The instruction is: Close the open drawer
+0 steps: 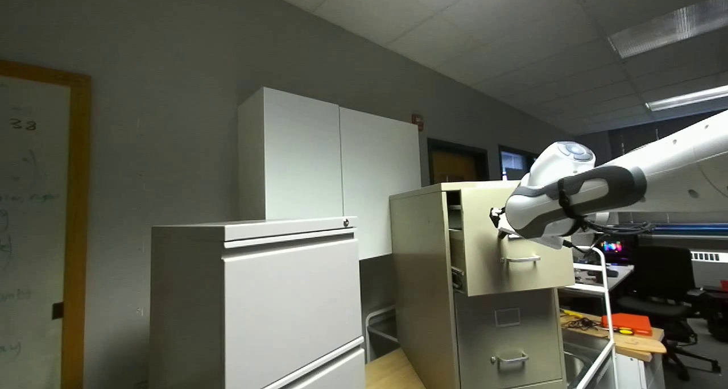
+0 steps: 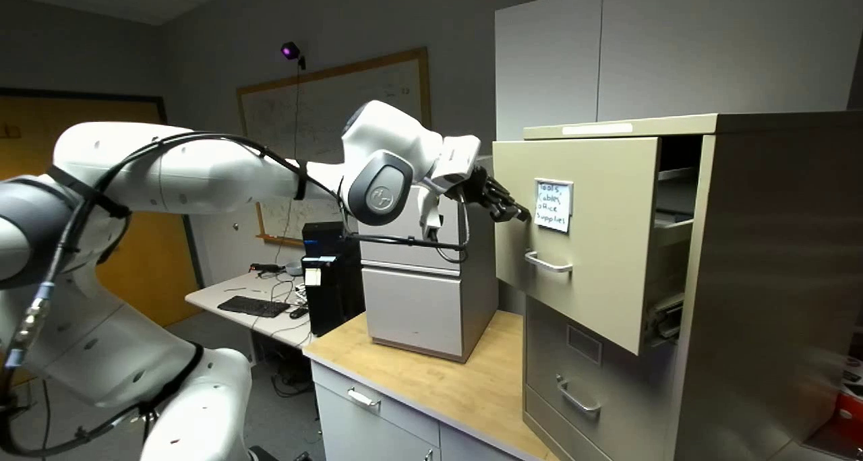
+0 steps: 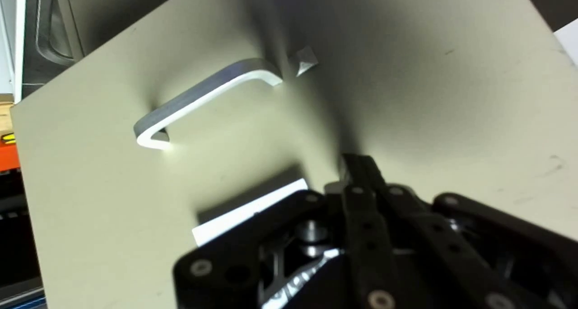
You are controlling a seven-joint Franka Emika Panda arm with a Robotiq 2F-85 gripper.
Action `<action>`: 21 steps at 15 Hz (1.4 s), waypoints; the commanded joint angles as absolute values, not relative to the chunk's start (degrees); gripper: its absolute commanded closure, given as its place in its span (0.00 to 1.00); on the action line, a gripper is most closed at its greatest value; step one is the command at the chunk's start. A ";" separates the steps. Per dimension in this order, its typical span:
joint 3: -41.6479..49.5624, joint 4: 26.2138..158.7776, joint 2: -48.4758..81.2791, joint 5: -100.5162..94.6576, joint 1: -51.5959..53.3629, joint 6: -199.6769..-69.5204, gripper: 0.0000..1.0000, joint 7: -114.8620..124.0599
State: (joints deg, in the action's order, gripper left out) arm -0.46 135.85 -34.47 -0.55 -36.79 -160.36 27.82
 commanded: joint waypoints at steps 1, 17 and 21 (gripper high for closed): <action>-0.17 126.64 -26.77 0.31 -34.77 -160.80 1.00 27.94; 14.44 102.73 -8.49 10.69 -18.11 -148.50 1.00 19.54; 16.35 99.39 -7.66 13.77 -16.60 -141.94 1.00 16.94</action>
